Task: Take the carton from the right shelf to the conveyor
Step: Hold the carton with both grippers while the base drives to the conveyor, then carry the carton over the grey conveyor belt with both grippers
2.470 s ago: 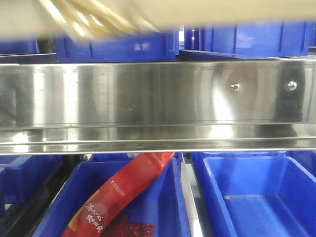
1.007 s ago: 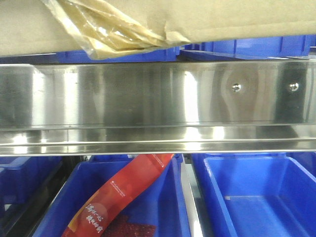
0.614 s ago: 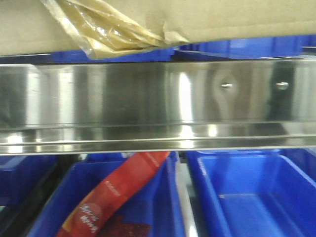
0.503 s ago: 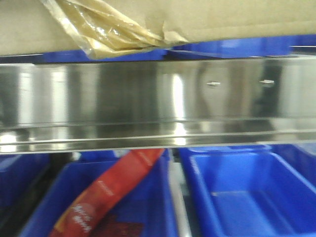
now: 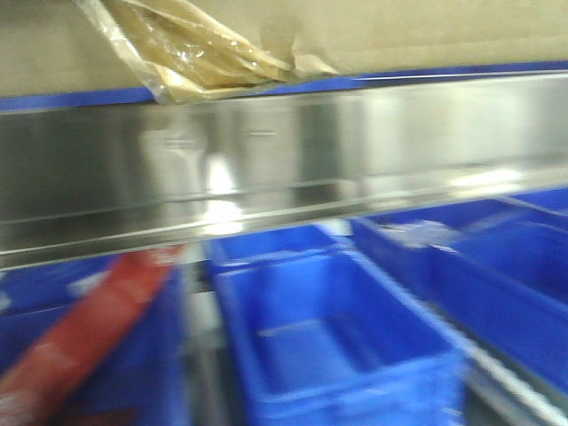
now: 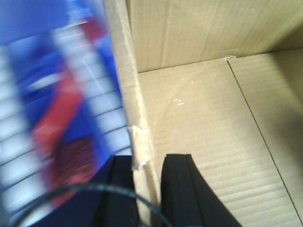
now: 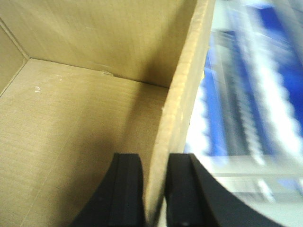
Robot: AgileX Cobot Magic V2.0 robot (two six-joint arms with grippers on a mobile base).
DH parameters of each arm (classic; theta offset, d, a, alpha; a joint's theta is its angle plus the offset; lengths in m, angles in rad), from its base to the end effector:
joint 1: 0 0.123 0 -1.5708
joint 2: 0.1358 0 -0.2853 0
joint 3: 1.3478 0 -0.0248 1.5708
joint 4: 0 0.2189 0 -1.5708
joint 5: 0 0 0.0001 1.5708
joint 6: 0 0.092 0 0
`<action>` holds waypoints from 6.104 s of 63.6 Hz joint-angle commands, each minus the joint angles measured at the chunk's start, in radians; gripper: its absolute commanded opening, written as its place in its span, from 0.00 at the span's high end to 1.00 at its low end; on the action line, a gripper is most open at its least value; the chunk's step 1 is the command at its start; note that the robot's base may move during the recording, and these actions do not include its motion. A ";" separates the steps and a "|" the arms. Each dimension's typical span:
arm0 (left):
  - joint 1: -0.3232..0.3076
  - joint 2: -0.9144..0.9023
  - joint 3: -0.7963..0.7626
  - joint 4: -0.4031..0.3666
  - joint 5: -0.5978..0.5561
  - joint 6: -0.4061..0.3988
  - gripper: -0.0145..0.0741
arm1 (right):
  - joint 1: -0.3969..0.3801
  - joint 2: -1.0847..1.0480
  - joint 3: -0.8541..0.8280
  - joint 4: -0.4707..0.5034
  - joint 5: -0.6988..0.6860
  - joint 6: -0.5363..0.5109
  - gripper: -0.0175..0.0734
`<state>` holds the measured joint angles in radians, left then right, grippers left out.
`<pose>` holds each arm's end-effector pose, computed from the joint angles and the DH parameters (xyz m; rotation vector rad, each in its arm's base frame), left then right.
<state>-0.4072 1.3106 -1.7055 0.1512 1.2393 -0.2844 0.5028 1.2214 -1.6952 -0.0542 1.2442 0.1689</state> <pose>0.2011 -0.0725 0.4672 0.1280 2.3167 -0.1593 0.1625 0.0840 0.4812 -0.3692 2.2388 0.2917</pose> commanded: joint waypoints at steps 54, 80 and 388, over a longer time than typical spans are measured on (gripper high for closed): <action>0.002 -0.011 -0.003 0.044 -0.018 0.010 0.86 | -0.002 -0.023 -0.007 -0.019 -0.026 -0.028 0.88; 0.002 -0.011 -0.003 0.044 -0.018 0.010 0.86 | -0.002 -0.023 -0.007 -0.019 -0.026 -0.028 0.88; 0.002 -0.011 -0.003 0.440 -0.018 0.010 0.86 | -0.002 -0.019 -0.007 -0.013 -0.206 -0.028 0.88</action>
<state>-0.4175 1.3099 -1.7094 0.3831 1.1895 -0.2901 0.5061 1.2336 -1.6912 -0.0302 1.0523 0.1650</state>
